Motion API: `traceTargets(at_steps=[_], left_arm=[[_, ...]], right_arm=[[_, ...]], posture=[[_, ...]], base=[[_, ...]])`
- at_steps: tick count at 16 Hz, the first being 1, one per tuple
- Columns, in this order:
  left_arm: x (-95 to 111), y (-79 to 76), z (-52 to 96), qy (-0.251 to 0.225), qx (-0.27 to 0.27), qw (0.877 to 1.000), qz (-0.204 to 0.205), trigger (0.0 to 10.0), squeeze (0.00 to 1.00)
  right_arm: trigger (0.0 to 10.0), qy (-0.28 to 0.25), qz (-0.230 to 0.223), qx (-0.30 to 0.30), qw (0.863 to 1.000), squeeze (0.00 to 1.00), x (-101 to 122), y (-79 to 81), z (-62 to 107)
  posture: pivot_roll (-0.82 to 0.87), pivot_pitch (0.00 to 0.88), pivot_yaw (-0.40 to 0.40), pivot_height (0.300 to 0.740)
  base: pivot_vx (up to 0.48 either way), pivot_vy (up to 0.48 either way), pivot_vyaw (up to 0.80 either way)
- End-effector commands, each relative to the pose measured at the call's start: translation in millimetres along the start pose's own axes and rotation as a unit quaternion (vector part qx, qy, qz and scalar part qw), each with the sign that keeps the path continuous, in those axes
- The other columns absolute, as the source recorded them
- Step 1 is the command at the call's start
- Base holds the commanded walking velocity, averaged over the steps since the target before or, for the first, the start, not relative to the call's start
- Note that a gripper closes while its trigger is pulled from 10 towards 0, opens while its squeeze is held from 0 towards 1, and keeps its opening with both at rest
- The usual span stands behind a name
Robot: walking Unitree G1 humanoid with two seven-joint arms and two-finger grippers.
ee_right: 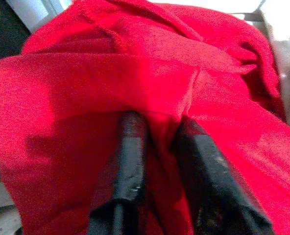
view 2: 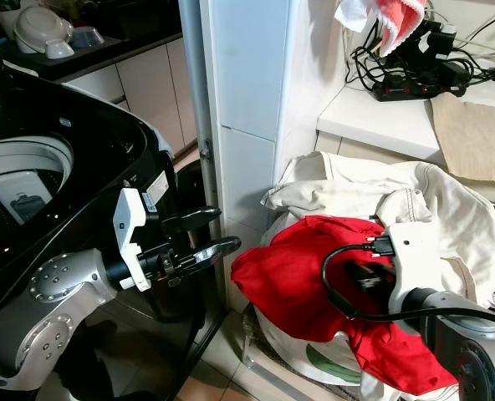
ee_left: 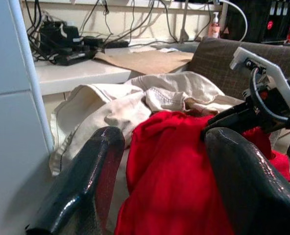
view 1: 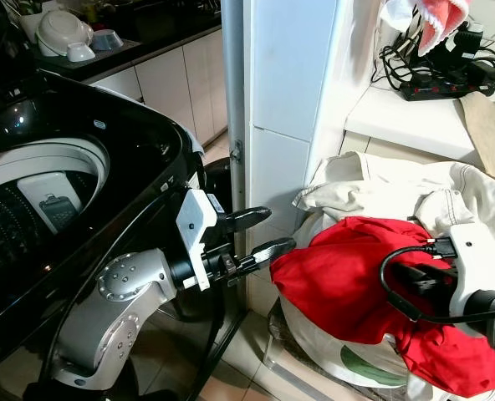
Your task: Clothes washing
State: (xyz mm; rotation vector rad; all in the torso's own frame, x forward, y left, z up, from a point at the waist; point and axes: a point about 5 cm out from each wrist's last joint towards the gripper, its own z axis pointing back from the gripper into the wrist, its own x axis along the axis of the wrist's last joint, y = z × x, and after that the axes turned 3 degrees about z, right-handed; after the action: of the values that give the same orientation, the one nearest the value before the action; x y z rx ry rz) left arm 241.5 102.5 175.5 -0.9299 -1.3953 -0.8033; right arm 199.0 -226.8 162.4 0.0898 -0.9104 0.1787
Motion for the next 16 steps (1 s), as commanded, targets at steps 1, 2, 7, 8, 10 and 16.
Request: traceTargets(at_steps=[1, 2, 7, 8, 10, 16], left_arm=[[2, -3.5, 1.2, 0.001, -0.009, 1.000, 0.000, 10.0, 0.00], [3, -3.7, 1.8, -0.001, -0.009, 1.000, 0.002, 10.0, 0.00], [5, -2.0, -0.8, -0.010, -0.004, 1.000, 0.002, 10.0, 0.00], [7, -1.3, -0.7, -0.016, -0.001, 1.000, 0.002, 10.0, 0.00], [10, 0.5, -1.5, -0.025, 0.011, 1.000, -0.005, 10.0, 0.00], [82, 19.9, -29.6, -0.203, 0.101, 0.974, -0.024, 10.0, 0.00]], right_arm=[[0.0, -0.005, -0.005, 0.019, 1.000, 0.00, 0, 3.4, 2.7], [0.0, -0.006, -0.013, 0.025, 1.000, 0.00, -2, 3.5, 3.1], [0.0, -0.057, -0.032, 0.060, 0.996, 0.00, 11, 1.7, 16.5], [0.0, -0.080, -0.037, 0.073, 0.993, 0.00, 19, 1.0, 21.4], [0.0, -0.150, -0.041, 0.128, 0.980, 0.00, 41, 3.3, 33.7], [0.0, -0.349, -0.092, 0.280, 0.890, 0.00, 130, 31.6, 43.4]], posture=[[-0.13, 0.000, 0.017, 0.740], [-0.13, 0.000, 0.022, 0.740], [-0.15, 0.000, 0.037, 0.740], [-0.15, 0.000, 0.038, 0.740], [-0.15, 0.000, 0.036, 0.740], [-0.14, 0.000, 0.026, 0.740]], base=[[0.000, 0.000, 0.00], [0.000, 0.000, 0.00], [0.000, 0.000, 0.00], [0.000, 0.000, 0.00], [0.000, 0.000, 0.00], [0.000, 0.000, 0.00]])
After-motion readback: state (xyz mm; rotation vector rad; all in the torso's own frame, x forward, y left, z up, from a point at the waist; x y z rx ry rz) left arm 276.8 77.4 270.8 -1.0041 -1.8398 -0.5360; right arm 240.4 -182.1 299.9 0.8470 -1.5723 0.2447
